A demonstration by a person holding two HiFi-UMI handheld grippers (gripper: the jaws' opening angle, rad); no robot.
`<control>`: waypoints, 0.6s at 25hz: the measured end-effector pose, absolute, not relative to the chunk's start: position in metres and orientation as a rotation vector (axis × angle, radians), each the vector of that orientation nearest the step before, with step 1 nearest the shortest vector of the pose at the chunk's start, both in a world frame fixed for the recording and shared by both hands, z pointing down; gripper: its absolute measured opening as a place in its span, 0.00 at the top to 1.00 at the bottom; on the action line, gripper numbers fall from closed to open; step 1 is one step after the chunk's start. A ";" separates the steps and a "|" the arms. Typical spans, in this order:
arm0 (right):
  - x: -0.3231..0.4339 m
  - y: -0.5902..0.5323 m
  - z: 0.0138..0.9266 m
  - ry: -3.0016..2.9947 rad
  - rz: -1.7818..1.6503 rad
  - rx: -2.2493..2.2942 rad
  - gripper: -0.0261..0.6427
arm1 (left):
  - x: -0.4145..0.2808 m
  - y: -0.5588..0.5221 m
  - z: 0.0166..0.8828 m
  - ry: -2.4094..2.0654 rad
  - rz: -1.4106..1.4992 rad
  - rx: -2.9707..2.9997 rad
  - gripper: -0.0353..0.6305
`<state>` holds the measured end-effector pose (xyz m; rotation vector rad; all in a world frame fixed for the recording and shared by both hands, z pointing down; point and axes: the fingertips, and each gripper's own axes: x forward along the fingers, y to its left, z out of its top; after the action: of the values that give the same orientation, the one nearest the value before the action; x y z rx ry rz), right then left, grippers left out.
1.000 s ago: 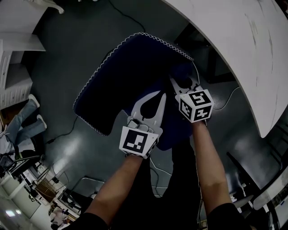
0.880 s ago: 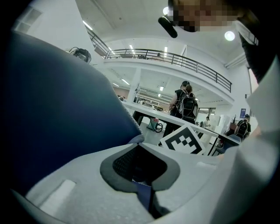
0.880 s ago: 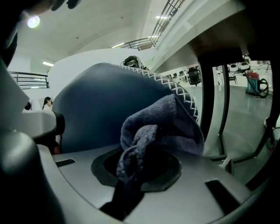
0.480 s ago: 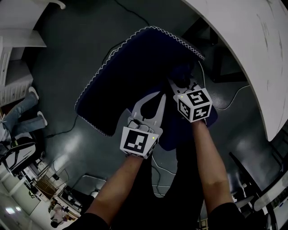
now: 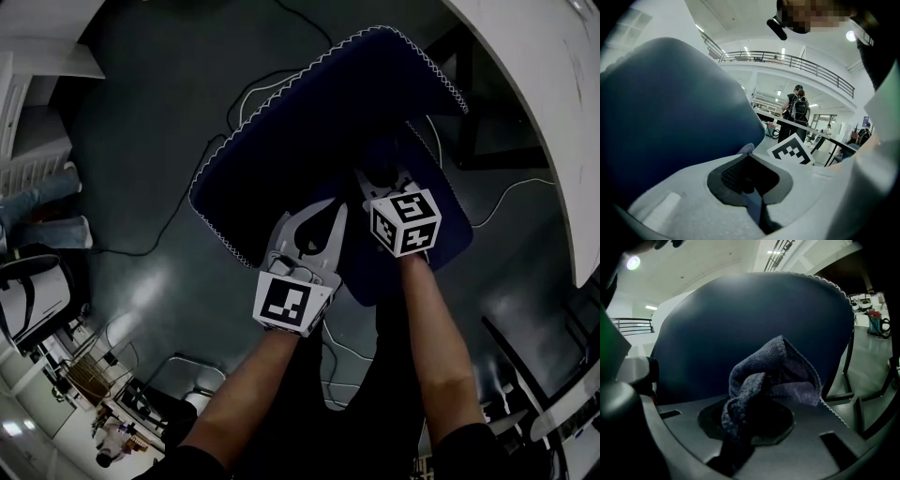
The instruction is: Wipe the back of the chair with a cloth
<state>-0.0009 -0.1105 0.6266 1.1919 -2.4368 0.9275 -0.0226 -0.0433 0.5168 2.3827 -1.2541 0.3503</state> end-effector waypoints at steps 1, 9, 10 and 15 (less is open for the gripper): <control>-0.006 -0.106 0.627 -2.434 0.930 1.186 0.84 | -0.027 -0.040 0.516 -1.256 0.350 2.381 0.94; -0.053 -0.067 0.632 -2.402 0.974 1.113 0.84 | -0.054 -0.016 0.504 -1.259 0.314 2.381 0.94; -0.058 -0.064 0.631 -2.401 0.974 1.105 0.84 | -0.057 -0.014 0.502 -1.260 0.309 2.382 0.94; -0.088 -0.045 0.618 -2.416 0.962 1.039 0.84 | -0.072 -0.004 0.489 -1.272 0.280 2.387 0.94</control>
<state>-0.0877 -0.0448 0.6179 1.0393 -2.4162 0.9621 -0.0715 -0.0037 0.4893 2.3869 -1.2719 0.2802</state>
